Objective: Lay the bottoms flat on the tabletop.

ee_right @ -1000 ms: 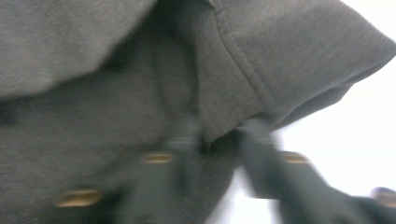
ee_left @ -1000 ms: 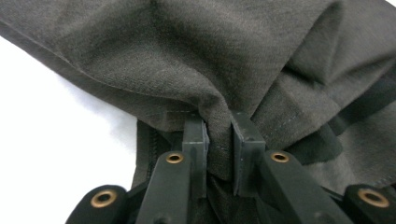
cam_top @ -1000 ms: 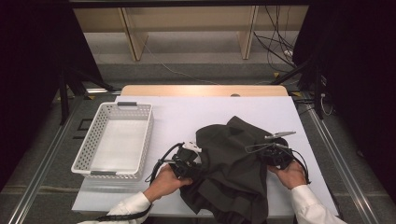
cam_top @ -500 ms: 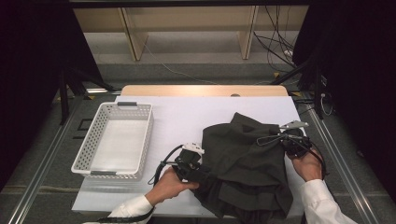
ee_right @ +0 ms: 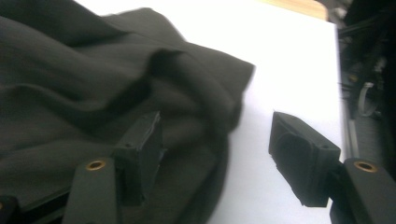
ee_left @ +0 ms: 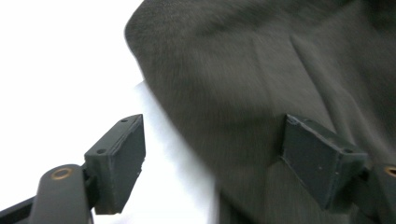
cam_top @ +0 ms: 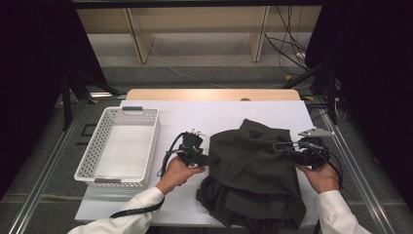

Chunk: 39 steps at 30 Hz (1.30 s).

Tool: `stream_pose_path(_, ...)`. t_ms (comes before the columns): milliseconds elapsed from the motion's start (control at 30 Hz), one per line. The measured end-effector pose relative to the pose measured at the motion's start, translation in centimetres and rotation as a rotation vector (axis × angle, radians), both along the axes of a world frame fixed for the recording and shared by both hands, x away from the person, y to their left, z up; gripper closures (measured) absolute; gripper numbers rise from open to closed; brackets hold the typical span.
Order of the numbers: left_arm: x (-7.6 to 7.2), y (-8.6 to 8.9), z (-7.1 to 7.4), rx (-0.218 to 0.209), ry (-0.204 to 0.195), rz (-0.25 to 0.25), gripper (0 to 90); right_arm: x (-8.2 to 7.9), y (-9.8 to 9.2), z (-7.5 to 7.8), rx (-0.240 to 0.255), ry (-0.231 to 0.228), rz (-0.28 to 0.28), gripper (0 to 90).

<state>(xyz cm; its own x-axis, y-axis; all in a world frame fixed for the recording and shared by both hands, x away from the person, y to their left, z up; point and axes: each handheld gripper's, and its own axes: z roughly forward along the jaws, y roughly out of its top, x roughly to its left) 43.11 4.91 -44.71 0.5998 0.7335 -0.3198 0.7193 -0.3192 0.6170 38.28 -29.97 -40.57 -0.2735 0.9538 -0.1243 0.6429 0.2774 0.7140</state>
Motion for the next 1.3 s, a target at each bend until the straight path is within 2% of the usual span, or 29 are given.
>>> stream_pose_path(67,0.8,-0.9,-0.8,-0.039,0.032,-0.015,23.0,-0.1,0.3,0.0,0.005,0.001,0.008,35.8)
stream_pose_path(100,0.9,-1.3,-1.1,-0.078,0.049,-0.037,30.6,0.0,0.4,-0.1,0.005,0.003,0.012,35.9)
stream_pose_path(133,0.7,-1.6,-1.2,-0.101,0.027,-0.060,40.6,0.0,0.5,-0.2,0.007,0.008,0.015,35.9)
stream_pose_path(167,0.3,-1.8,-1.0,-0.092,-0.004,-0.069,57.7,0.1,0.7,-0.3,0.004,0.013,0.021,36.0)
stream_pose_path(200,-0.1,-2.0,-0.7,-0.073,-0.037,-0.089,68.7,0.1,0.8,-0.3,0.000,0.015,0.023,36.2)
stream_pose_path(233,-0.5,-2.2,-0.2,-0.050,-0.057,-0.093,77.9,0.0,0.8,-0.4,-0.003,0.014,0.024,36.9)
stream_pose_path(267,-0.9,-2.3,0.3,-0.047,-0.067,-0.094,83.0,0.0,0.8,-0.4,-0.002,0.013,0.024,37.1)
stream_pose_path(333,-1.9,-2.7,1.7,-0.086,-0.080,-0.116,84.5,0.0,0.7,-0.2,0.011,0.011,0.018,37.6)
stream_pose_path(433,-4.2,-3.9,3.9,-0.113,-0.140,-0.176,84.4,-0.1,0.5,0.3,0.030,-0.003,0.018,38.2)
stream_pose_path(467,-4.9,-4.3,4.5,-0.126,-0.147,-0.194,84.1,-0.3,0.5,0.6,0.035,-0.004,0.018,38.2)
stream_pose_path(500,-5.8,-4.8,5.1,-0.142,-0.155,-0.223,83.8,-0.4,0.5,1.0,0.046,-0.009,0.019,38.1)
stream_pose_path(567,-6.8,-5.7,5.3,-0.142,-0.173,-0.257,83.7,-0.5,0.5,1.6,0.072,-0.018,0.026,38.0)
stream_pose_path(633,-7.8,-6.7,4.7,-0.128,-0.171,-0.294,83.6,-0.7,0.6,2.2,0.092,-0.020,0.039,37.9)
stream_pose_path(733,-8.5,-7.9,3.0,-0.091,-0.146,-0.331,83.1,-1.1,1.0,3.0,0.131,-0.007,0.056,37.2)
stream_pose_path(800,-8.6,-8.3,2.1,-0.087,-0.129,-0.326,82.8,-1.4,1.7,3.6,0.138,-0.008,0.078,36.2)
stream_pose_path(933,-8.5,-8.5,1.7,-0.081,-0.124,-0.324,81.5,-1.6,3.0,4.1,0.165,0.007,0.118,34.7)
stream_pose_path(1100,-8.8,-8.6,1.6,-0.073,-0.134,-0.320,79.7,-1.8,5.6,3.8,0.156,0.049,0.190,31.2)
stream_pose_path(1200,-8.9,-8.5,1.5,-0.073,-0.132,-0.321,78.5,-1.7,6.8,3.0,0.141,0.077,0.232,29.6)
stream_pose_path(1267,-8.9,-8.4,1.5,-0.079,-0.125,-0.328,76.2,-1.4,7.4,2.2,0.125,0.105,0.251,33.9)
stream_pose_path(1300,-8.9,-8.3,1.5,-0.074,-0.127,-0.334,74.8,-1.3,7.5,1.7,0.115,0.119,0.260,39.8)
